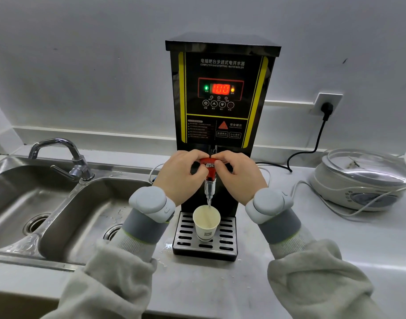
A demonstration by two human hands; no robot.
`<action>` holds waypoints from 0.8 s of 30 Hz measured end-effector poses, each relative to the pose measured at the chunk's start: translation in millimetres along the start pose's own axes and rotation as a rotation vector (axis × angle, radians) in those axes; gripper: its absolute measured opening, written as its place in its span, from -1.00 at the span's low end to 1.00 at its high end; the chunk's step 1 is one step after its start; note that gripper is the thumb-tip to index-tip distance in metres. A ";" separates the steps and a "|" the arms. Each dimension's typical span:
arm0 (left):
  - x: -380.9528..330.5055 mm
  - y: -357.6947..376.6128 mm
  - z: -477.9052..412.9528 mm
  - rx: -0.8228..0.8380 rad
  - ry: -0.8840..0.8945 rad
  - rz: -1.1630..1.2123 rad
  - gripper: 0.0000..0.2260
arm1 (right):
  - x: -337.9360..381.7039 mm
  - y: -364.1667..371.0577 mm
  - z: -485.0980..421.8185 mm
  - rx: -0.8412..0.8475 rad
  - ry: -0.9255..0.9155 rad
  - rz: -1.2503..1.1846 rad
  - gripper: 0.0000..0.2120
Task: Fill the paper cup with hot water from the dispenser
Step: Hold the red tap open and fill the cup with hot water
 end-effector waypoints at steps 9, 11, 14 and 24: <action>0.0 -0.7 -1.7 0.030 -0.009 -0.011 -0.73 | -0.1 0.0 -1.0 0.023 0.016 0.004 -0.75; 0.0 -0.8 -1.8 0.034 -0.011 -0.009 -0.73 | -0.7 -0.4 -1.0 0.021 0.021 -0.002 -0.75; 0.4 -0.6 -1.6 0.038 -0.018 -0.009 -0.72 | -1.3 -0.4 -1.3 0.024 0.027 -0.003 -0.74; 2.6 -0.3 -2.5 0.042 -0.024 -0.014 -0.73 | -1.5 0.7 -0.9 0.024 0.048 -0.001 -0.75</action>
Point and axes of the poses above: each hand's wrist, its own z-axis away from the middle knuckle, its own y-axis out of the palm, x = y × z, the point moved 8 cm from there along -z, towards the middle knuckle, and after that the axes turned 10 degrees about x, right-handed, at the moved point
